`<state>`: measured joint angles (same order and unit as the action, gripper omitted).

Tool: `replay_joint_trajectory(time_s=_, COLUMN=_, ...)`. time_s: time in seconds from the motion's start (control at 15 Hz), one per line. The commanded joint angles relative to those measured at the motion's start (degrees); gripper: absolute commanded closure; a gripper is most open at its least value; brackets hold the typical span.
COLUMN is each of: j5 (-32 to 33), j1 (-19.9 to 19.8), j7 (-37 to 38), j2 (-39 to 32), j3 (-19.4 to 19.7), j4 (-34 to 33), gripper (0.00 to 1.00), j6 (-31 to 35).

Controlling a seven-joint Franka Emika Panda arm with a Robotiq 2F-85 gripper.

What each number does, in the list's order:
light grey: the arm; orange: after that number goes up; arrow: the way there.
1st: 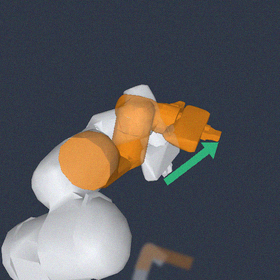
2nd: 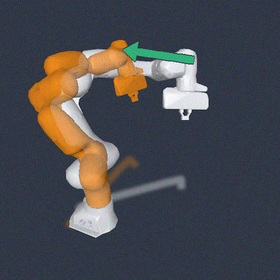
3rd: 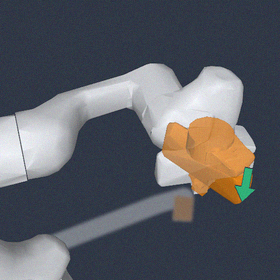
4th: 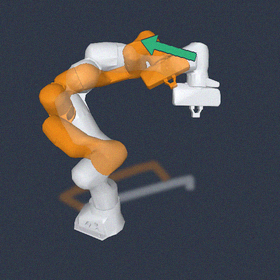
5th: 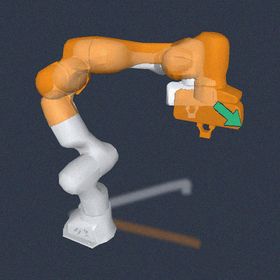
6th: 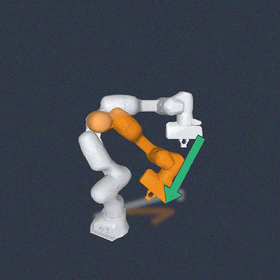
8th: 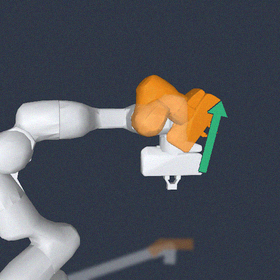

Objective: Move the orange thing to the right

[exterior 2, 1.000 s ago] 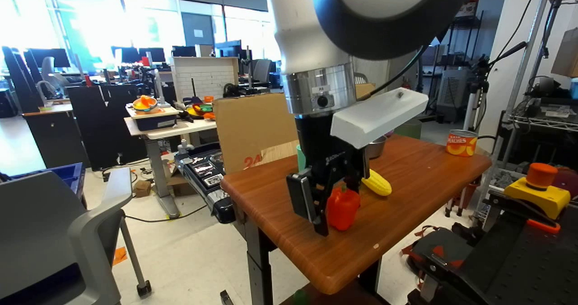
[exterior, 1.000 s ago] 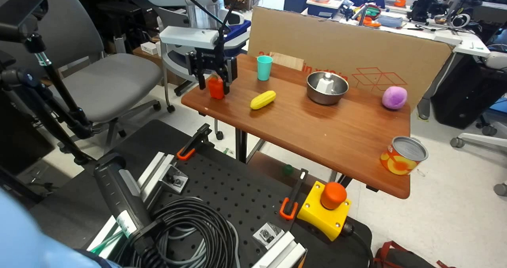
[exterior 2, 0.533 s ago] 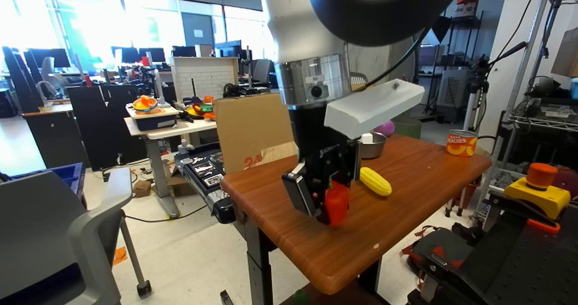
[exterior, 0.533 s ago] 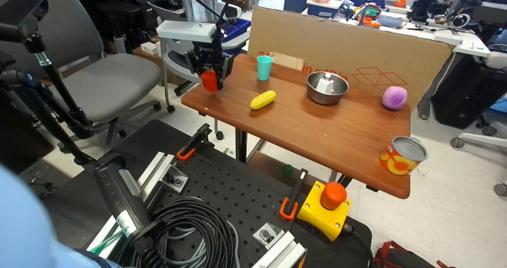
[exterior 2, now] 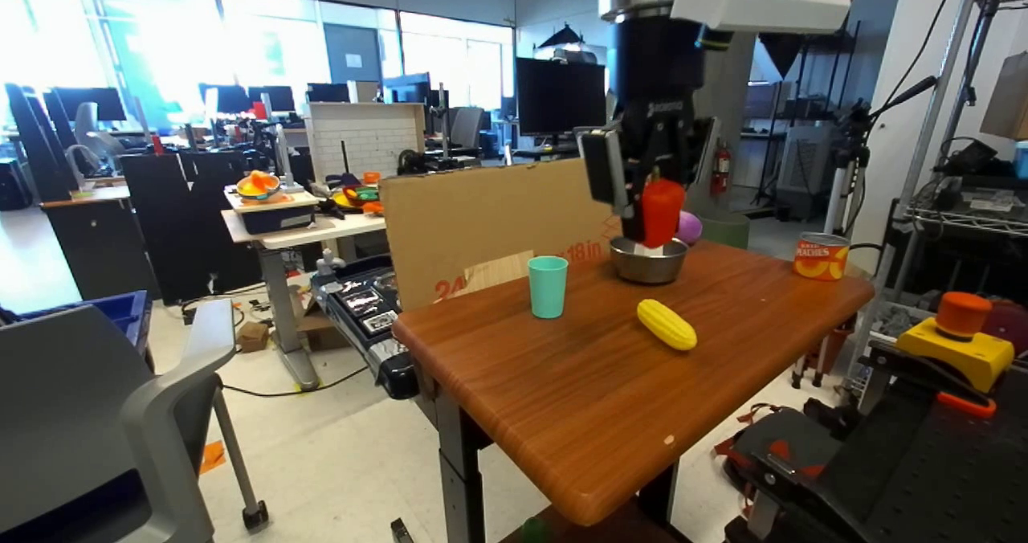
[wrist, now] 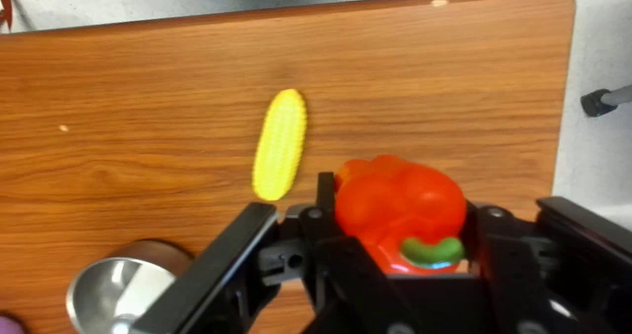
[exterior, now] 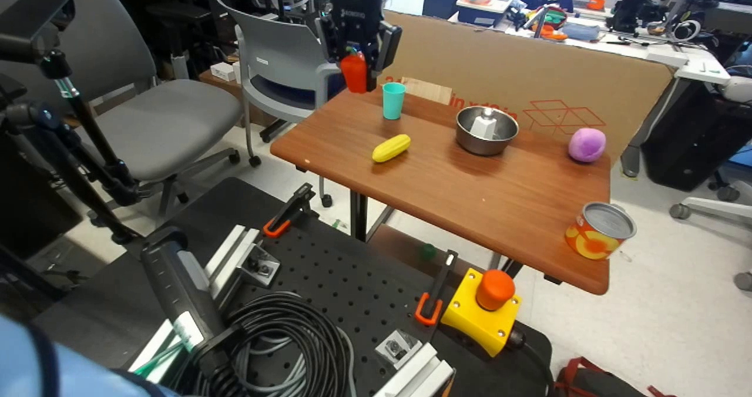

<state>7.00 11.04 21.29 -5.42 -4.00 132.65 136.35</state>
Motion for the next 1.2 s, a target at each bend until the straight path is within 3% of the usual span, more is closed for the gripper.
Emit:
replay_joint_trajectory(time_s=0.0, j5=-1.73, j1=-6.38, j7=-6.57, j2=4.51, j3=3.30, j4=0.97, gripper=0.80, j6=-3.99)
replay_joint_trajectory(time_s=0.27, j5=-1.80, j1=-12.51, j7=-14.04, j2=1.20, j3=7.21, j4=-2.55, gripper=0.80, j6=-7.23)
replay_joint_trajectory(time_s=0.47, j5=-1.15, j1=-14.59, j7=-16.50, j2=-3.13, j3=8.36, j4=-5.33, gripper=0.80, j6=-7.37)
replay_joint_trajectory(time_s=0.73, j5=-1.57, j1=-14.95, j7=-17.09, j2=-10.68, j3=8.27, j4=-10.09, gripper=0.80, j6=-8.24)
replay_joint_trajectory(time_s=1.13, j5=-0.04, j1=-13.83, j7=-10.55, j2=-23.05, j3=9.65, j4=-17.34, gripper=0.80, j6=-6.68)
